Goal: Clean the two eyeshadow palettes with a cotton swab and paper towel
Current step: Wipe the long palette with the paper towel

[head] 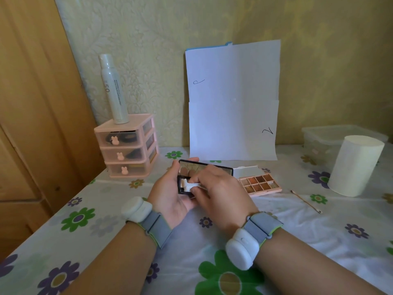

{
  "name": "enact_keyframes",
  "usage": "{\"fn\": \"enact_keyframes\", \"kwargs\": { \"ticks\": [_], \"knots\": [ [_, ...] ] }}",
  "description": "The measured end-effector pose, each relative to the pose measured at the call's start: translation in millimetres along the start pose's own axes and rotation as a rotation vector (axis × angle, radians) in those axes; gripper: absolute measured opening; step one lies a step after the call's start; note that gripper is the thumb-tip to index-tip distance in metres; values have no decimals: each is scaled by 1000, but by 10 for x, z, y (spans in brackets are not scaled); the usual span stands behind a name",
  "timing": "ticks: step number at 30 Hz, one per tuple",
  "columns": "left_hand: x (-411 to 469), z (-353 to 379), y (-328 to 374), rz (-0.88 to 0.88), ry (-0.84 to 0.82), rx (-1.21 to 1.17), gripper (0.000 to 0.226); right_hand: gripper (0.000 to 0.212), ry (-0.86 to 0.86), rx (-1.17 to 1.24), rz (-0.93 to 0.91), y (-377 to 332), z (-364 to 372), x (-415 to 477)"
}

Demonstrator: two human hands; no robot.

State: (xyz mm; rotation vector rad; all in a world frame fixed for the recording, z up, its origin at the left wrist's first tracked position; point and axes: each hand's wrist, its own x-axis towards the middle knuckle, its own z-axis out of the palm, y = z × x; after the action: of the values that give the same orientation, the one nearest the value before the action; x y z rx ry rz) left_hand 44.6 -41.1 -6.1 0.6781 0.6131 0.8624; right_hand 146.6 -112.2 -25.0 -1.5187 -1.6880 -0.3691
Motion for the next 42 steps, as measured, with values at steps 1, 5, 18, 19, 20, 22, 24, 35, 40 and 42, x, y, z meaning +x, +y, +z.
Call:
{"fn": "enact_keyframes", "kwargs": {
  "ticks": [1,5,18,19,20,22,24,35,40,42],
  "knots": [
    [13,-1,-5,-6,5,-14,44,12,5,-16,-5,-2,4,3],
    [59,-6,-32,-51,-11,-77,44,11,3,-25,-37,-35,35,0],
    [122,-82,14,-38,-53,-60,34,22,-118,-146,-155,92,66,33],
    [103,-66,16,-8,-49,-47,33,23,-110,-160,-127,116,55,28],
    [80,-46,11,9,-49,-49,32,25,-96,-164,-103,134,52,21],
    [54,-26,-1,11,-48,-77,34,21,-64,-143,-79,126,50,18],
    [52,-46,-7,-6,-44,-85,38,17,-44,-87,-89,47,58,20],
    [20,-14,-10,46,-32,-51,38,23,-87,-191,56,206,15,9],
    [28,10,-35,21,-4,-127,46,18,-67,-92,-6,58,8,22],
    [27,5,-41,31,6,-144,41,20,-92,-74,-32,36,6,10]
  ]
}}
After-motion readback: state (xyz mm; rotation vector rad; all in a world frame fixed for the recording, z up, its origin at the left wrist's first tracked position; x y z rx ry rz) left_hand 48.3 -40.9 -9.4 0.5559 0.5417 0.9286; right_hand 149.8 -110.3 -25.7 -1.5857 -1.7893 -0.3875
